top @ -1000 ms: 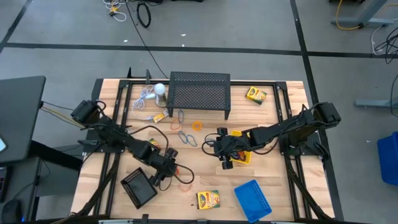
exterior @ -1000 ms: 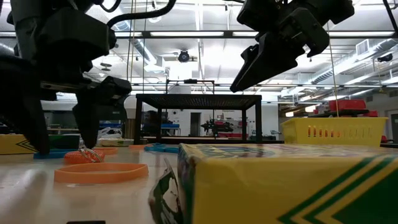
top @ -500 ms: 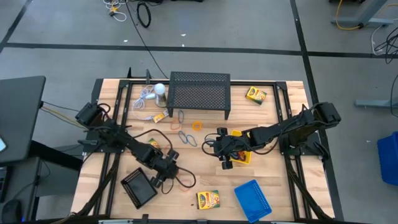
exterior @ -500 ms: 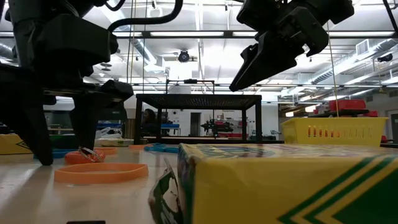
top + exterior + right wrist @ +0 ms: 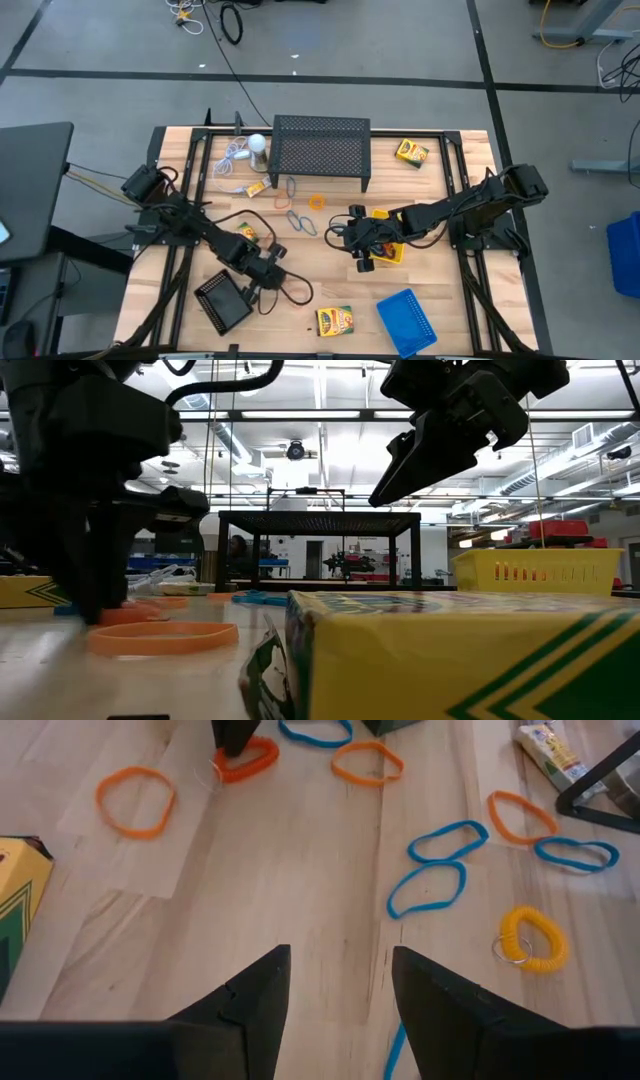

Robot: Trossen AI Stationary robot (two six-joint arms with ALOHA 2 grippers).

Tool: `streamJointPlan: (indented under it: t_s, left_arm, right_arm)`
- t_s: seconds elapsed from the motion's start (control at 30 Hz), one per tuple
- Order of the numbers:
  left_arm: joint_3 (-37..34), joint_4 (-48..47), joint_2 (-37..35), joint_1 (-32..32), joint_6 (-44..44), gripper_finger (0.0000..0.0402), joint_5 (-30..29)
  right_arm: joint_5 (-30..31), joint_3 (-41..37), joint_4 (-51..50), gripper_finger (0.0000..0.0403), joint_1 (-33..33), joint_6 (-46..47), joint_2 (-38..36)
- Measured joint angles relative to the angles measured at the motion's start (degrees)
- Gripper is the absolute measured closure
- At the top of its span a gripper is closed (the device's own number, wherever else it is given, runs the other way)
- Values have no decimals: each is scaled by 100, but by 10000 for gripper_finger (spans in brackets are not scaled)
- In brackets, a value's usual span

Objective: Pick & Place Office Desk Supplies
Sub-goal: Put the orange spring keychain into the yellow basket

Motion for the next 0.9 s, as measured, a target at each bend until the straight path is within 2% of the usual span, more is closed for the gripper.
streamJointPlan:
  t_s: [0.4,0.73,0.9]
  left_arm:
    - [-36,329,-125,21,-190,393,-450]
    - [-27,1022,-398,29,128,394,-592]
    - [-24,1217,-598,32,304,394,-929]
  right_arm:
    - [0,0,44,220,2,0,0]
    - [-30,0,218,220,0,-19,-2]
    - [-270,0,530,220,1,-154,-2]
